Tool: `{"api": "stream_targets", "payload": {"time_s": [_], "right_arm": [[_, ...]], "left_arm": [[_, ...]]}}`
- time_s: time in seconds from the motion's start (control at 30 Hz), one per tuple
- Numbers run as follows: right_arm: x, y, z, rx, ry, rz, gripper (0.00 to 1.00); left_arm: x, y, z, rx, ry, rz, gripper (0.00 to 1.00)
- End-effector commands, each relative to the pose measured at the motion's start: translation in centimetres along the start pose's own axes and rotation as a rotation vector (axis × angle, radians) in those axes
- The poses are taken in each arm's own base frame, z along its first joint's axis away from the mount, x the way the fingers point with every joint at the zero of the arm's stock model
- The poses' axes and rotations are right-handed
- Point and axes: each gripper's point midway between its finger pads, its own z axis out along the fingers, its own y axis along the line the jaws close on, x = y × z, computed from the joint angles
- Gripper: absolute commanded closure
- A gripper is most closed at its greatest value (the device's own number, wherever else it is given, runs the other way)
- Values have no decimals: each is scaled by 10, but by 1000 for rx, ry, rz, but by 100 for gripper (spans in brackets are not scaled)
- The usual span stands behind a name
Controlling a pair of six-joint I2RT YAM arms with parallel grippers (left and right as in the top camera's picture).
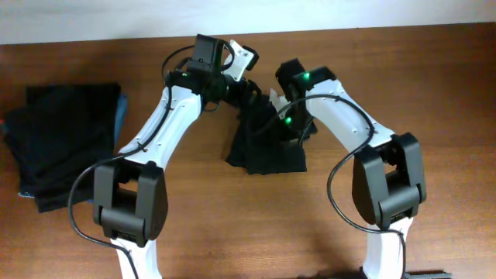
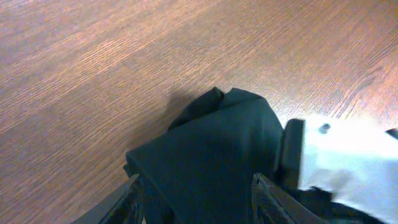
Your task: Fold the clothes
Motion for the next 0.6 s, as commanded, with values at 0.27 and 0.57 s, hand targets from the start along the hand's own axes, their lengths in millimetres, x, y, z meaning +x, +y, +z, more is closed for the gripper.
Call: {"api": "stream_targets", "payload": {"time_s": [0.27,0.57], "right_arm": [[16,-4,30,-13,33,-4,73],[19,-4,30,-13,47,0,73]], "left_arm": [[34,-11,54,58,101,4,45],[84,15,99,-97,237,9,45]]}}
